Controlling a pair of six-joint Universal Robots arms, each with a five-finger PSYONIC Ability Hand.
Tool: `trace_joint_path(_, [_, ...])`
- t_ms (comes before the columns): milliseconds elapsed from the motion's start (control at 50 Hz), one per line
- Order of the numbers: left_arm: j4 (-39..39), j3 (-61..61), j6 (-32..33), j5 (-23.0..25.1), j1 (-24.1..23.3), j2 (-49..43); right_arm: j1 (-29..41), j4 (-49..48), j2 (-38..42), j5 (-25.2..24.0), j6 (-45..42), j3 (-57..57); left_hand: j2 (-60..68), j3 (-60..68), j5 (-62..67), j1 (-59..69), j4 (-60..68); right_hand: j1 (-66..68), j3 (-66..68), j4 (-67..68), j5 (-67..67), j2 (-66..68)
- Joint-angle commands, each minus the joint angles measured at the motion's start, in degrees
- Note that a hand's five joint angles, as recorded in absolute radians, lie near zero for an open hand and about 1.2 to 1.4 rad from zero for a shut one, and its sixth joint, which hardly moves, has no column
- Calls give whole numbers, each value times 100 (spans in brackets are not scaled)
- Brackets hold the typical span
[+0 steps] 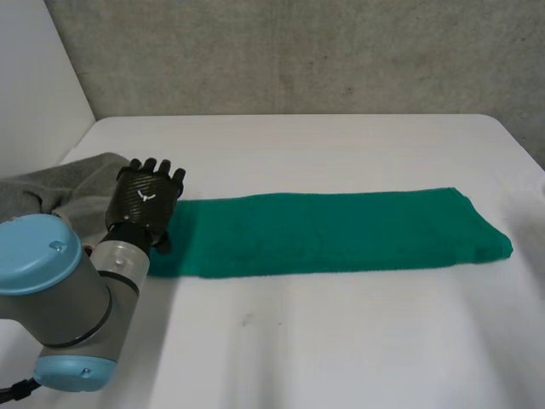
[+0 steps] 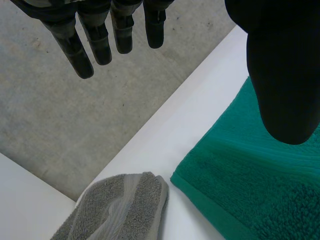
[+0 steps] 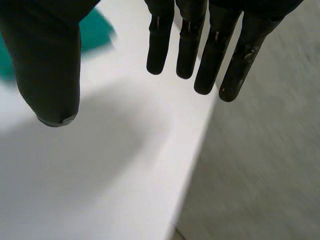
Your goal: Fold the laundry.
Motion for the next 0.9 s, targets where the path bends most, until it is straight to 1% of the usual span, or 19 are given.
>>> trace_joint_path(20, [-48, -20, -9, 15, 13, 63, 105, 7, -185, -1185, 469, 378, -166, -192, -289, -111, -169, 515, 153, 148, 162, 138])
trace_joint_path(100, [-48, -11, -9, 15, 13, 72, 123, -1, 16, -1246, 442, 422, -166, -192, -289, -111, -169, 565, 203, 198, 213, 189])
trace_joint_path(160, [-48, -20, -9, 15, 13, 81, 201, -45, 289, -1203, 381, 396, -166, -192, -289, -111, -169, 682, 321, 316, 330, 306])
trace_joint_path(300, [-56, -38, -9, 6, 4, 116, 246, -98, 561, -1167, 214, 264, -166, -192, -289, -111, -169, 1035, 674, 669, 683, 659])
trace_joint_path(600, [-56, -38, -9, 6, -4, 107, 457, -124, 913, -1167, 223, 18, -166, -192, -289, -111, -169, 1742, 1381, 1375, 1390, 1366])
trace_joint_path(680, [-56, -38, -9, 6, 4, 99, 492, -142, 1072, -1150, 223, -97, -166, -192, -289, -111, -169, 2229, 1868, 1863, 1877, 1853])
trace_joint_path(720, [-56, -38, -9, 6, 4, 99, 492, -142, 1186, -1132, 214, -184, -166, -192, -289, -111, -169, 3185, 2823, 2818, 2832, 2808])
trace_joint_path(740, [-56, -38, -9, 6, 4, 99, 492, -142, 1221, -1115, 223, -211, -166, -192, -289, -111, -169, 4005, 3644, 3639, 3653, 3629])
trace_joint_path(760, [-56, -38, -9, 6, 4, 99, 492, -142, 1256, -1071, 231, -281, -166, -192, -289, -111, -169, 5290, 4928, 4923, 4938, 4914])
trace_joint_path(820, [-56, -38, -9, 6, 4, 99, 483, -142, 1265, -966, 223, -369, -166, -192, -289, -111, -169, 5303, 4941, 4936, 4951, 4926])
trace_joint_path(900, [-56, -38, -9, 6, 4, 107, 448, -142, 1257, -685, 205, -448, -166, -192, -289, -111, -169, 5303, 4941, 4936, 4951, 4926])
